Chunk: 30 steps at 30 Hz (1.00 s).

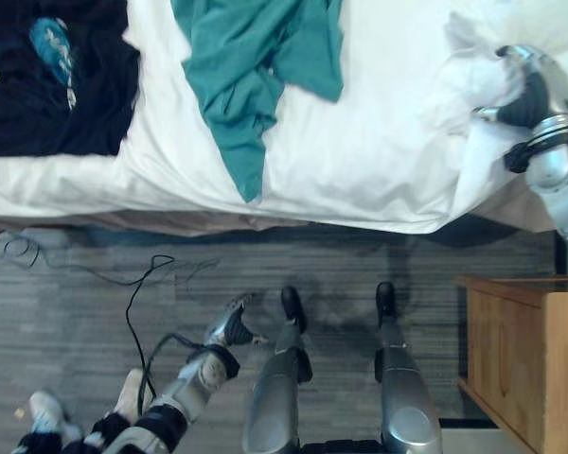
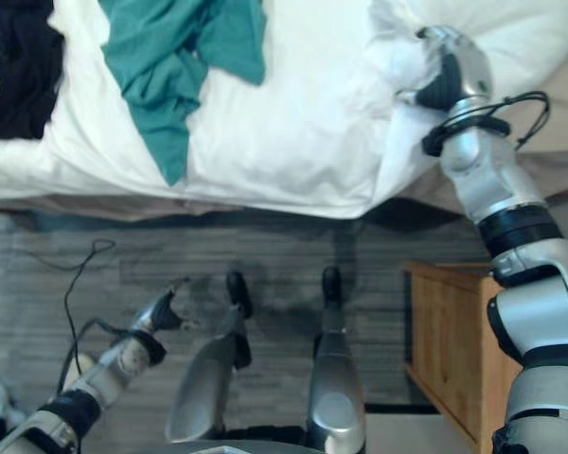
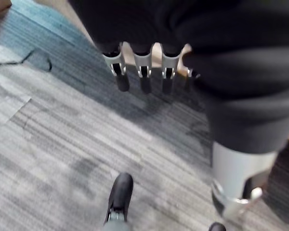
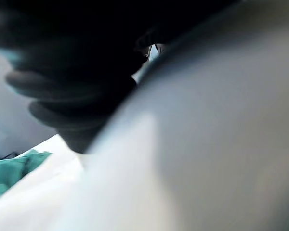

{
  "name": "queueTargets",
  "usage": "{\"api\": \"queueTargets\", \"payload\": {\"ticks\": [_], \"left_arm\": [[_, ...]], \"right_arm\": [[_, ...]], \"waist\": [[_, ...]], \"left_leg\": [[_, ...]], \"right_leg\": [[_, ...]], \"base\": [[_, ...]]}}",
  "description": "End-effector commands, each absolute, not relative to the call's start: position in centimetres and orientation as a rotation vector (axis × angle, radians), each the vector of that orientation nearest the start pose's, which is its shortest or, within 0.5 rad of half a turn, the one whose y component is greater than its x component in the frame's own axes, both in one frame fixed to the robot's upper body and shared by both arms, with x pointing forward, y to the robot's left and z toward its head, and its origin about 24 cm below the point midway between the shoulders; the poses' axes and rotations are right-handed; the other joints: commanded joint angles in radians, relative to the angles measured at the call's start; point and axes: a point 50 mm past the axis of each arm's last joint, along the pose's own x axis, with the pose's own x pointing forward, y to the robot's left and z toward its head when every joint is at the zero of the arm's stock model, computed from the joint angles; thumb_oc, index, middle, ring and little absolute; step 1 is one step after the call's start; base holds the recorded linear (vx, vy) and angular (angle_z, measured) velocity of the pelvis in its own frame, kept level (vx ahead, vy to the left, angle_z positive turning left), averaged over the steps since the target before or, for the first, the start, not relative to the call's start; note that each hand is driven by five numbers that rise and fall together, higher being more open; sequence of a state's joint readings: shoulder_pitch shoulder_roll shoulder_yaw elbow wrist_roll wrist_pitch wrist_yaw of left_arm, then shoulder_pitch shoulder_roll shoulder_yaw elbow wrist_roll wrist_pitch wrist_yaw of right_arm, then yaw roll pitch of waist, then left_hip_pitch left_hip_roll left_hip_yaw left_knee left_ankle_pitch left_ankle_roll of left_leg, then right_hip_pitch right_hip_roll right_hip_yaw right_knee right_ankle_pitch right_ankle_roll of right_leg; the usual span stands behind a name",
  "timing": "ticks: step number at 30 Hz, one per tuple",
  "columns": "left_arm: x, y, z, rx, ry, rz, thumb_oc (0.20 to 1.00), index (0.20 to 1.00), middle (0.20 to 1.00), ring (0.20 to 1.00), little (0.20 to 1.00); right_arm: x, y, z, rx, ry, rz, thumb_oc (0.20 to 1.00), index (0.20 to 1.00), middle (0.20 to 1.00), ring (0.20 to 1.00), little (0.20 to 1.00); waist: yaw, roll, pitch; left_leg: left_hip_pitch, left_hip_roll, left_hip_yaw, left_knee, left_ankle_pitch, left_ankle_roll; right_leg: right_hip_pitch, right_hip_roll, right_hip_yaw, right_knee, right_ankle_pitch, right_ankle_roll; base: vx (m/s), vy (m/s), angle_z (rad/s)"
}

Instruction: Tidy up the quilt and then pick up the clothes from the bed and put them into the laundry hamper.

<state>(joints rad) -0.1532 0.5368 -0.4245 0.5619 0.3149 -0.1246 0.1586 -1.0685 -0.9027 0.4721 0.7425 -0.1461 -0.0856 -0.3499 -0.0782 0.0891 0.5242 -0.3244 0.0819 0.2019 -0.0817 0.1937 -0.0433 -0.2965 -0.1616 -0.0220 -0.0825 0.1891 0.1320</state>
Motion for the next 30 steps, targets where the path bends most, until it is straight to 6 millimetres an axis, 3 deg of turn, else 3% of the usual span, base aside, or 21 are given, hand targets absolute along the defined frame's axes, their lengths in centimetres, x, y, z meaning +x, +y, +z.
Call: {"api": "queueTargets", "payload": {"ticks": [1,5,6,7,12,13,17,21,22,26,28,30], "left_arm": [[24.5,23.3,-3.9,0.973,0.325,-0.228,1.0,1.0,1.0,1.0,1.0],[23.5,23.4,-5.1,0.962,0.392,-0.212,1.0,1.0,1.0,1.0,1.0],[23.3,23.5,-5.4,0.954,0.412,-0.199,1.0,1.0,1.0,1.0,1.0],[23.2,23.6,-5.6,0.95,0.426,-0.193,1.0,1.0,1.0,1.0,1.0],[22.9,24.3,-6.1,0.928,0.492,-0.159,1.0,1.0,1.0,1.0,1.0],[23.1,24.3,-6.1,0.932,0.503,-0.152,1.0,1.0,1.0,1.0,1.0],[23.8,24.4,-5.7,0.931,0.506,-0.134,1.0,1.0,1.0,1.0,1.0],[23.8,23.8,-5.9,0.933,0.499,-0.145,1.0,1.0,1.0,1.0,1.0],[23.7,23.4,-6.1,0.934,0.492,-0.156,1.0,1.0,1.0,1.0,1.0],[24.7,23.2,-5.0,0.945,0.429,-0.157,1.0,1.0,1.0,1.0,1.0],[25.5,23.2,-3.8,0.94,0.372,-0.145,1.0,1.0,1.0,1.0,1.0],[26.0,23.5,-2.5,0.935,0.318,-0.129,1.0,1.0,1.0,1.0,1.0]], "right_arm": [[35.9,-31.9,28.4,-1.133,-0.365,-0.539,0.2,0.2,0.2,0.2,0.2],[34.1,-33.2,25.2,-1.091,-0.337,-0.551,0.2,0.2,0.2,0.2,0.2],[33.2,-34.1,23.1,-1.047,-0.301,-0.574,0.2,0.2,0.2,0.2,0.2],[32.1,-34.8,20.7,-0.996,-0.257,-0.592,1.0,1.0,1.0,1.0,1.0],[26.2,-38.3,11.1,-0.746,0.005,-0.749,1.0,1.0,1.0,1.0,1.0],[23.7,-39.4,7.6,-0.626,0.127,-0.86,1.0,1.0,1.0,1.0,1.0],[20.2,-39.8,3.7,-0.53,0.272,-0.994,1.0,1.0,1.0,1.0,1.0],[20.2,-40.1,4.8,-0.48,0.196,-1.117,1.0,1.0,1.0,1.0,1.0],[21.1,-40.2,7.1,-0.471,0.077,-1.169,0.2,0.2,0.2,0.2,0.2],[24.9,-39.3,14.3,-0.561,-0.211,-1.139,0.2,0.2,0.2,0.2,0.2],[27.2,-38.3,19.6,-0.62,-0.381,-1.092,0.2,0.2,0.2,0.2,0.2],[28.3,-37.7,23.4,-0.687,-0.473,-1.061,0.2,0.2,0.2,0.2,0.2]], "waist": [[-0.005,-0.021,-0.093],[-0.026,-0.034,-0.106],[-0.033,-0.043,-0.115],[-0.034,-0.054,-0.128],[-0.057,-0.095,-0.186],[-0.066,-0.114,-0.202],[-0.084,-0.136,-0.226],[-0.084,-0.135,-0.218],[-0.08,-0.128,-0.201],[-0.061,-0.1,-0.142],[-0.045,-0.078,-0.096],[-0.035,-0.056,-0.071]], "left_leg": [[0.091,0.124,0.053,0.049,-0.13,-0.101],[0.137,0.134,0.044,0.028,-0.137,-0.099],[0.165,0.136,0.039,0.021,-0.146,-0.098],[0.185,0.136,0.037,0.014,-0.146,-0.096],[0.262,0.134,0.031,-0.002,-0.174,-0.087],[0.289,0.134,0.035,-0.005,-0.186,-0.087],[0.306,0.147,0.037,-0.006,-0.197,-0.089],[0.31,0.151,0.034,-0.006,-0.199,-0.09],[0.306,0.152,0.032,-0.006,-0.194,-0.094],[0.279,0.147,0.026,0.001,-0.174,-0.1],[0.241,0.143,0.021,0.034,-0.175,-0.102],[0.196,0.142,0.02,0.067,-0.168,-0.105]], "right_leg": [[-0.101,-0.023,0.028,0.18,-0.211,0.054],[-0.056,-0.014,0.021,0.172,-0.225,0.049],[-0.023,-0.014,0.012,0.166,-0.233,0.05],[0.006,-0.013,0.006,0.151,-0.226,0.049],[0.103,-0.01,-0.016,0.098,-0.217,0.049],[0.133,-0.01,-0.019,0.078,-0.212,0.052],[0.154,-0.007,-0.02,0.076,-0.218,0.051],[0.152,-0.003,-0.013,0.08,-0.222,0.05],[0.142,-0.002,-0.006,0.088,-0.226,0.05],[0.091,0.0,0.015,0.128,-0.236,0.046],[0.042,-0.004,0.03,0.181,-0.255,0.046],[-0.003,-0.01,0.04,0.21,-0.255,0.044]], "base": [[0.0,0.0,0.0],[0.02,-0.006,0.13],[0.06,-0.026,0.16],[0.1,-0.041,0.14],[0.1,0.016,0.12],[0.1,0.031,0.0],[0.06,0.022,-0.12],[0.01,0.006,-0.15],[-0.05,-0.009,-0.26],[-0.1,-0.019,-0.16],[-0.14,-0.045,-0.01],[-0.14,-0.03,0.02]]}}
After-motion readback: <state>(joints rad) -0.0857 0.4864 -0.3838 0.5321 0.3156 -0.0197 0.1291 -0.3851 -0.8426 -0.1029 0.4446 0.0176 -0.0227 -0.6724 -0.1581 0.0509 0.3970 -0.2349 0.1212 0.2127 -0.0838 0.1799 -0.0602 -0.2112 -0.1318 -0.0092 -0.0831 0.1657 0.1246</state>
